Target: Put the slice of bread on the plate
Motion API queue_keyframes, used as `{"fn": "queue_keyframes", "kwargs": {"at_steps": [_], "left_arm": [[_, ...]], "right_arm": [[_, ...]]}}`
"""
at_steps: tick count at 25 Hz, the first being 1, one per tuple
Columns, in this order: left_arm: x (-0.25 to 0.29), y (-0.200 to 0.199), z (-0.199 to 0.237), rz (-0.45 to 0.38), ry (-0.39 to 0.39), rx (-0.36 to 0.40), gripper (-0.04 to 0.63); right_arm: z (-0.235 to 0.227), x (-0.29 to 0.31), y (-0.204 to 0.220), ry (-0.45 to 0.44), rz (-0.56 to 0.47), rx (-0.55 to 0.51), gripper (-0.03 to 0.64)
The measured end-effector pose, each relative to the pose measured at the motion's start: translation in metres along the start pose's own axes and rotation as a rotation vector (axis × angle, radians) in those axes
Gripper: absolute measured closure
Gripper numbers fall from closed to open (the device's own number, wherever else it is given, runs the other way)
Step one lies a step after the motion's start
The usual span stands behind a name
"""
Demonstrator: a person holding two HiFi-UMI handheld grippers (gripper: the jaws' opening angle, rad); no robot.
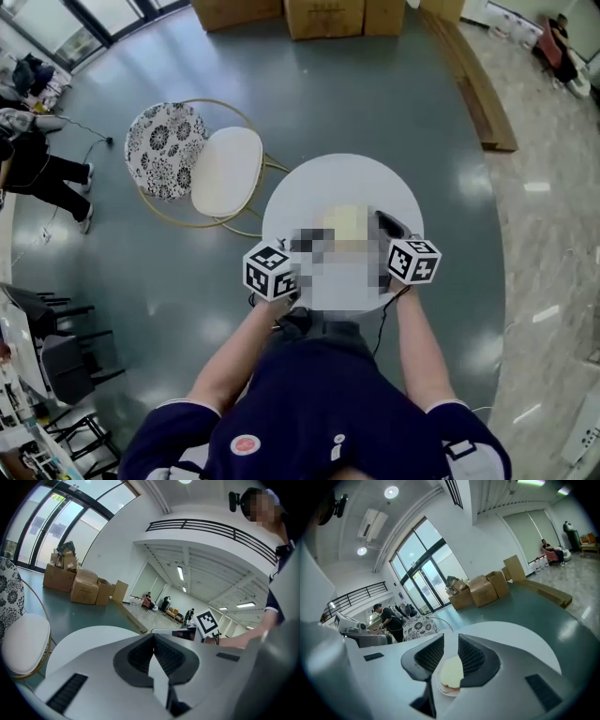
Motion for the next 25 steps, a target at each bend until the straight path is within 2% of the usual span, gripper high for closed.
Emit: {"fn": "queue_keyframes", "kwargs": {"at_steps": [2,4,18,25], "left_arm": [[0.002,-0.013,-0.007,-0.035,0.022,0.007,0.589],[0.003,-0.026,-0.015,-0.069,0.048,0.015,0.589],[-0.011,-0.101,-0.074,-0.181,0.18,0.121,0.589],[-0.017,-0.125,-0.088,-0.22,0.204,0.174,0.589]], "right_arm": [[0.011,-0.01,-0.015,0.003,-0.029,-0.019,0.569],[0.023,-0.02,-0.029,0.006,-0.054,-0.038,0.606],[0.112,-0.067,-0.106,-0.078,-0.217,-0.238,0.611],[0.141,-0.077,-0.136,-0.113,-0.286,-0.325,0.611]]}}
Point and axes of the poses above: the fingertips, and each gripper's own axes: x forward along the fingers, z to its left, y out of its underside, the point moved 1 cm from there along -x, backward along the fingers, and after that the axes turned 10 degrees about -z, right-handed, at the moved point
